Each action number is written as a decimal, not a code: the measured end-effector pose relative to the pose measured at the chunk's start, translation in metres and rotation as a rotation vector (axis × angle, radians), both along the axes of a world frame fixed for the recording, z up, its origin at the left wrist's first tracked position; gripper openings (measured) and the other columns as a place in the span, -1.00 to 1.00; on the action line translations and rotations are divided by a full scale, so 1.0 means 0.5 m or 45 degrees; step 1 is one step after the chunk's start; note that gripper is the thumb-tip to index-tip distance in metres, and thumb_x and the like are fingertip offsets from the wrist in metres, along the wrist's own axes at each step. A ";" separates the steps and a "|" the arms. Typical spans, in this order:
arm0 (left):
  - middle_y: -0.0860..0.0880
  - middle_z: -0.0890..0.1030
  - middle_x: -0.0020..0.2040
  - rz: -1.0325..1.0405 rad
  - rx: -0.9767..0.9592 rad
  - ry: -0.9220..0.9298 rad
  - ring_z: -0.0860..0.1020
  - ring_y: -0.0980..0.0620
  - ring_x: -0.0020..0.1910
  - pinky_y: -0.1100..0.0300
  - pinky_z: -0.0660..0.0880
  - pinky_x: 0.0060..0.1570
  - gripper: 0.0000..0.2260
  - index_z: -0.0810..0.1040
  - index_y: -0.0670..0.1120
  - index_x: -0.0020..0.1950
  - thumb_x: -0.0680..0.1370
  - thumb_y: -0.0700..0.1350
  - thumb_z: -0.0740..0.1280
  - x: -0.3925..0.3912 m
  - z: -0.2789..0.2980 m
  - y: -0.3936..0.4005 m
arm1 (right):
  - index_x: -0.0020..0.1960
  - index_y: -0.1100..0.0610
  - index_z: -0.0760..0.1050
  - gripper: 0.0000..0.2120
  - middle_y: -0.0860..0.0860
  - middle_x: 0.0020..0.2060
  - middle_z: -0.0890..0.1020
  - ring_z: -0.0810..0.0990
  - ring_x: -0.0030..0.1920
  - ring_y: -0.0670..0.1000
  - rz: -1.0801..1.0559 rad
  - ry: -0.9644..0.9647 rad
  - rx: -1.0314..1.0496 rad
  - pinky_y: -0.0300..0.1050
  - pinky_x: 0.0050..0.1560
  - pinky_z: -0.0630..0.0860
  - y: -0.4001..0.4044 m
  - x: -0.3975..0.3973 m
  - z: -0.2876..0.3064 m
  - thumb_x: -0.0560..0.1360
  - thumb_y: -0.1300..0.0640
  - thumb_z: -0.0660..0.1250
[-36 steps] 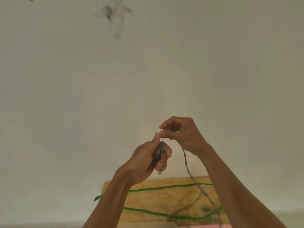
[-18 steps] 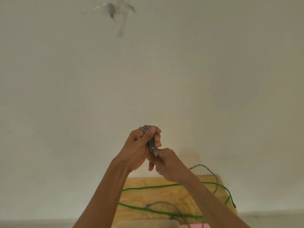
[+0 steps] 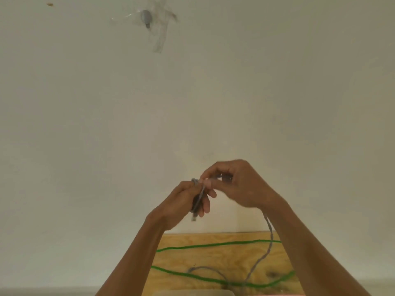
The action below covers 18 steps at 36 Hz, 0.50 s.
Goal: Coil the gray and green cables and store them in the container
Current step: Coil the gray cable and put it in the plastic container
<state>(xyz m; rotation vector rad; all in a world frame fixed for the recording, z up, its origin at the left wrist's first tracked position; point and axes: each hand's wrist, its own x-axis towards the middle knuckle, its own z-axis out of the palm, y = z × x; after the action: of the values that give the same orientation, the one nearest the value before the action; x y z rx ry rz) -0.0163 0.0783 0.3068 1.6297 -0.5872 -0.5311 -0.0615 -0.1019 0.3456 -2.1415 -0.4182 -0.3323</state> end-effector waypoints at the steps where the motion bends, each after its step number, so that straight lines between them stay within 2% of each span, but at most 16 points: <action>1: -0.13 0.53 -0.42 -0.010 -0.081 0.115 0.45 -0.01 -0.44 0.12 0.42 -0.30 -0.51 0.62 -0.19 -0.11 0.71 0.03 0.01 -0.009 -0.001 -0.007 | -0.06 0.09 0.68 -0.92 -0.10 -0.26 0.71 0.59 -0.33 -0.11 0.014 -0.002 0.117 -0.23 -0.24 0.51 -0.006 0.006 0.008 0.45 0.15 0.51; 3: -0.10 0.42 -0.49 -0.052 -0.271 0.307 0.33 0.00 -0.49 0.13 0.38 -0.33 -0.43 0.61 -0.20 -0.12 0.68 0.15 -0.01 -0.029 0.002 -0.023 | -0.08 0.22 0.68 -0.85 -0.07 -0.29 0.71 0.63 -0.29 -0.13 0.028 0.007 0.349 -0.30 -0.24 0.53 -0.014 0.023 0.007 0.36 0.26 0.56; 5: -0.07 0.35 -0.52 -0.101 -0.417 0.434 0.26 0.01 -0.49 0.13 0.35 -0.34 -0.42 0.58 -0.20 -0.14 0.66 0.20 -0.02 -0.046 0.011 -0.035 | -0.11 0.27 0.68 -0.82 -0.03 -0.32 0.70 0.60 -0.32 -0.01 0.010 0.013 0.508 -0.27 -0.33 0.48 -0.013 0.038 -0.007 0.32 0.25 0.58; 7: -0.04 0.34 -0.52 -0.162 -0.526 0.486 0.26 0.03 -0.50 0.14 0.35 -0.34 -0.48 0.55 -0.19 -0.12 0.67 0.17 0.01 -0.051 0.019 -0.044 | -0.13 0.19 0.70 -0.81 0.05 -0.27 0.71 0.56 -0.26 0.15 0.015 0.031 0.657 -0.03 -0.24 0.48 -0.009 0.048 -0.032 0.33 0.11 0.57; 9: -0.03 0.37 -0.50 -0.244 -0.614 0.477 0.29 0.05 -0.50 0.13 0.38 -0.32 -0.59 0.54 -0.17 -0.10 0.68 0.09 0.09 -0.050 0.026 -0.047 | -0.11 0.12 0.71 -0.84 0.12 -0.21 0.71 0.58 -0.17 0.19 0.066 0.089 0.819 0.14 -0.11 0.46 0.000 0.044 -0.059 0.38 0.05 0.54; 11: -0.04 0.42 -0.47 -0.289 -0.695 0.445 0.35 0.05 -0.49 0.13 0.40 -0.31 -0.70 0.55 -0.18 -0.08 0.66 -0.01 0.16 -0.044 0.033 -0.047 | -0.14 0.06 0.73 -0.80 0.07 -0.26 0.72 0.65 -0.25 0.11 0.183 0.195 0.931 -0.02 -0.17 0.53 0.015 0.035 -0.091 0.34 -0.05 0.53; 13: -0.06 0.48 -0.42 -0.272 -0.737 0.389 0.42 0.04 -0.47 0.13 0.45 -0.30 -0.76 0.57 -0.21 -0.04 0.63 -0.10 0.19 -0.033 0.041 -0.041 | -0.31 -0.01 0.70 -0.87 -0.05 -0.42 0.68 0.60 -0.46 -0.07 0.260 0.282 0.950 -0.22 -0.41 0.47 0.042 0.018 -0.117 0.36 -0.04 0.52; 15: -0.08 0.51 -0.37 -0.215 -0.690 0.277 0.47 0.02 -0.42 0.14 0.48 -0.32 -0.81 0.59 -0.21 0.01 0.61 -0.13 0.23 -0.017 0.049 -0.031 | -0.36 0.02 0.67 -0.69 -0.06 -0.46 0.64 0.49 -0.53 -0.10 0.149 0.334 0.839 -0.21 -0.50 0.37 0.057 0.007 -0.146 0.51 0.27 0.39; 16: -0.08 0.52 -0.34 -0.179 -0.645 0.215 0.49 0.02 -0.40 0.14 0.47 -0.33 -0.83 0.59 -0.20 0.02 0.61 -0.13 0.25 -0.008 0.052 -0.024 | -0.28 0.05 0.68 -0.67 -0.04 -0.44 0.64 0.45 -0.51 -0.05 0.092 0.359 0.735 -0.20 -0.48 0.36 0.063 0.000 -0.155 0.56 0.33 0.31; 18: -0.07 0.55 -0.31 -0.091 -0.563 0.106 0.51 0.03 -0.36 0.14 0.47 -0.27 -0.84 0.58 -0.19 0.06 0.61 -0.13 0.27 0.011 0.057 -0.007 | 0.01 0.03 0.68 -0.81 -0.01 -0.37 0.65 0.39 -0.44 0.06 0.044 0.390 0.543 -0.17 -0.43 0.36 0.073 -0.015 -0.162 0.61 0.20 0.29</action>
<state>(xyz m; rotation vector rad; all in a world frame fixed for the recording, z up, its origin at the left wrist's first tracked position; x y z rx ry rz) -0.0109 0.0748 0.3353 1.1670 -0.6506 -0.4789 -0.0687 -0.0656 0.2643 -1.7272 -0.1859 -0.0604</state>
